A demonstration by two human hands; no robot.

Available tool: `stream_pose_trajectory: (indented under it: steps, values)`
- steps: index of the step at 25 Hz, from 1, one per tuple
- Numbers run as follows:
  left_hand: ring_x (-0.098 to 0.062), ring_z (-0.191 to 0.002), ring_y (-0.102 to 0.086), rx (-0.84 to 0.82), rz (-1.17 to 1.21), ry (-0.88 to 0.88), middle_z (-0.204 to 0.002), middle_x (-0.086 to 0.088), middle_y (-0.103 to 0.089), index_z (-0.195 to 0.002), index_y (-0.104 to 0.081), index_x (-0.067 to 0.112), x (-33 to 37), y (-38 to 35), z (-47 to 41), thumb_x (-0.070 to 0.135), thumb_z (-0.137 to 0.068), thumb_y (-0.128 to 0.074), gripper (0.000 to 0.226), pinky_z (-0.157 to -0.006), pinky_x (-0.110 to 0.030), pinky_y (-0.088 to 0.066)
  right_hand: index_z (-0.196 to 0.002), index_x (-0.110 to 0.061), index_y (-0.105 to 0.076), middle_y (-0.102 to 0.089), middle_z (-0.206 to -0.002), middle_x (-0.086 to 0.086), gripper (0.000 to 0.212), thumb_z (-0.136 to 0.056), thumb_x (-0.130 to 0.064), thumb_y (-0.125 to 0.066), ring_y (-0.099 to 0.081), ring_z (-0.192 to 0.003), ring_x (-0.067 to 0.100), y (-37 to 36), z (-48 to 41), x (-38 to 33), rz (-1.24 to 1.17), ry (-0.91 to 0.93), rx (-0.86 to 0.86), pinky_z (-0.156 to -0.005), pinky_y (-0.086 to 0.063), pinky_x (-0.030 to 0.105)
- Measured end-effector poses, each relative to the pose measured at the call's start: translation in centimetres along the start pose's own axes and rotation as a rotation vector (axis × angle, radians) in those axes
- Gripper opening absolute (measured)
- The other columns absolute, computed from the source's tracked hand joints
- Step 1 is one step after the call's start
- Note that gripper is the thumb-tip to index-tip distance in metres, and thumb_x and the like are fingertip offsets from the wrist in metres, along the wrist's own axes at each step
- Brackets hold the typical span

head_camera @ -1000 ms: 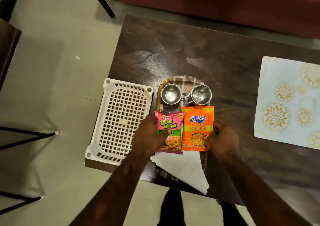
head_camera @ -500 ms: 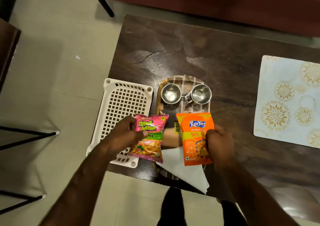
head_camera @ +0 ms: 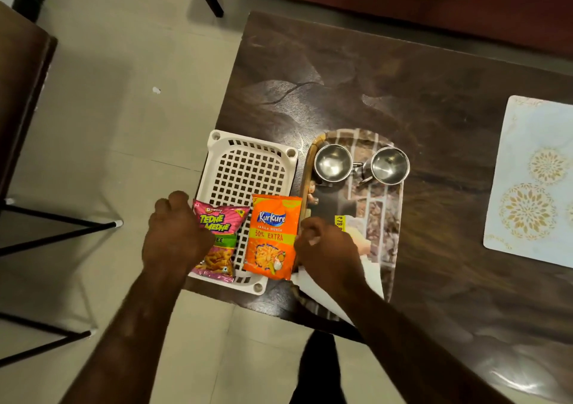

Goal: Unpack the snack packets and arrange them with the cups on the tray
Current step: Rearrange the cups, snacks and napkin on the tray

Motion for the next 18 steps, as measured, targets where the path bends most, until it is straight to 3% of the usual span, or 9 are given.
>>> stream_pose_trajectory:
  steps: [1,3,4,6,8,11,14,18]
  values:
    - [-0.043,-0.110,-0.054,0.089,0.004,-0.098,-0.122,-0.021,-0.052,-0.132,-0.046,0.005,1.1,0.1,0.5,0.005,-0.073,-0.073,0.065,-0.088,-0.053,-0.050,-0.110,-0.029,-0.072,-0.063,-0.092,-0.017,0.029,-0.089,-0.031,-0.051,-0.061,-0.086,0.011,1.0,0.3,0.4,0.044,0.026,0.126,-0.073,-0.046,0.025]
    - [-0.036,-0.113,-0.054,0.094,0.116,-0.275,-0.124,-0.015,-0.052,-0.132,-0.049,0.008,4.2,-0.3,1.4,0.009,-0.076,-0.073,0.061,-0.091,-0.049,-0.050,-0.111,-0.030,-0.070,-0.057,-0.097,-0.019,0.032,-0.086,-0.035,-0.050,-0.059,-0.087,0.010,3.9,0.6,0.8,0.050,0.096,0.361,-0.066,-0.038,0.016]
    - [-0.033,-0.117,-0.053,0.042,0.165,-0.356,-0.127,-0.013,-0.052,-0.133,-0.048,0.010,6.1,-0.8,1.6,0.014,-0.078,-0.074,0.061,-0.095,-0.046,-0.049,-0.113,-0.029,-0.069,-0.056,-0.102,-0.016,0.030,-0.087,-0.032,-0.053,-0.061,-0.091,0.013,5.6,0.4,1.1,0.040,0.115,0.463,-0.067,-0.037,0.013]
    - [-0.031,-0.123,-0.050,-0.026,0.184,-0.495,-0.133,-0.010,-0.049,-0.139,-0.044,0.014,10.3,-2.3,1.7,0.026,-0.079,-0.076,0.069,-0.099,-0.045,-0.047,-0.127,-0.023,-0.063,-0.057,-0.117,-0.005,0.042,-0.086,-0.021,-0.068,-0.062,-0.110,0.023,8.9,-0.9,1.5,0.027,0.095,0.575,-0.081,-0.043,0.020]
    - [-0.030,-0.123,-0.050,-0.007,0.142,-0.588,-0.134,-0.008,-0.046,-0.145,-0.039,0.019,14.4,-3.7,1.2,0.040,-0.075,-0.077,0.082,-0.096,-0.045,-0.049,-0.146,-0.020,-0.051,-0.052,-0.138,0.007,0.070,-0.082,-0.018,-0.078,-0.051,-0.133,0.030,11.9,-2.8,1.5,0.063,0.058,0.556,-0.099,-0.039,0.029]
    - [-0.032,-0.124,-0.048,0.023,-0.064,-0.615,-0.136,-0.009,-0.043,-0.147,-0.033,0.026,18.7,-5.5,0.2,0.054,-0.071,-0.075,0.091,-0.091,-0.047,-0.051,-0.160,-0.027,-0.033,-0.041,-0.152,0.010,0.096,-0.077,-0.021,-0.082,-0.042,-0.143,0.035,13.4,-5.3,0.5,0.236,0.038,0.413,-0.103,-0.043,0.040]
    - [-0.033,-0.125,-0.047,0.028,-0.204,-0.588,-0.138,-0.011,-0.041,-0.143,-0.037,0.025,20.2,-6.4,-0.4,0.049,-0.078,-0.074,0.079,-0.088,-0.046,-0.049,-0.157,-0.030,-0.036,-0.042,-0.150,0.010,0.091,-0.080,-0.027,-0.083,-0.044,-0.139,0.036,12.7,-7.0,0.2,0.397,0.038,0.314,-0.100,-0.051,0.049]
    - [-0.032,-0.127,-0.045,-0.017,-0.152,-0.633,-0.140,-0.008,-0.040,-0.143,-0.041,0.028,19.3,-5.4,-0.7,0.025,-0.084,-0.072,0.067,-0.086,-0.046,-0.052,-0.153,-0.030,-0.046,-0.049,-0.146,0.010,0.080,-0.083,-0.028,-0.084,-0.050,-0.134,0.037,12.3,-7.4,0.6,0.347,0.093,0.367,-0.100,-0.051,0.044]
Point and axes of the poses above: each hand's wrist, its own z-axis away from the middle knuckle, its own y-axis out of the back of the hand, x = y × z, the point moved 1 cm from there along -z, towards the middle knuckle
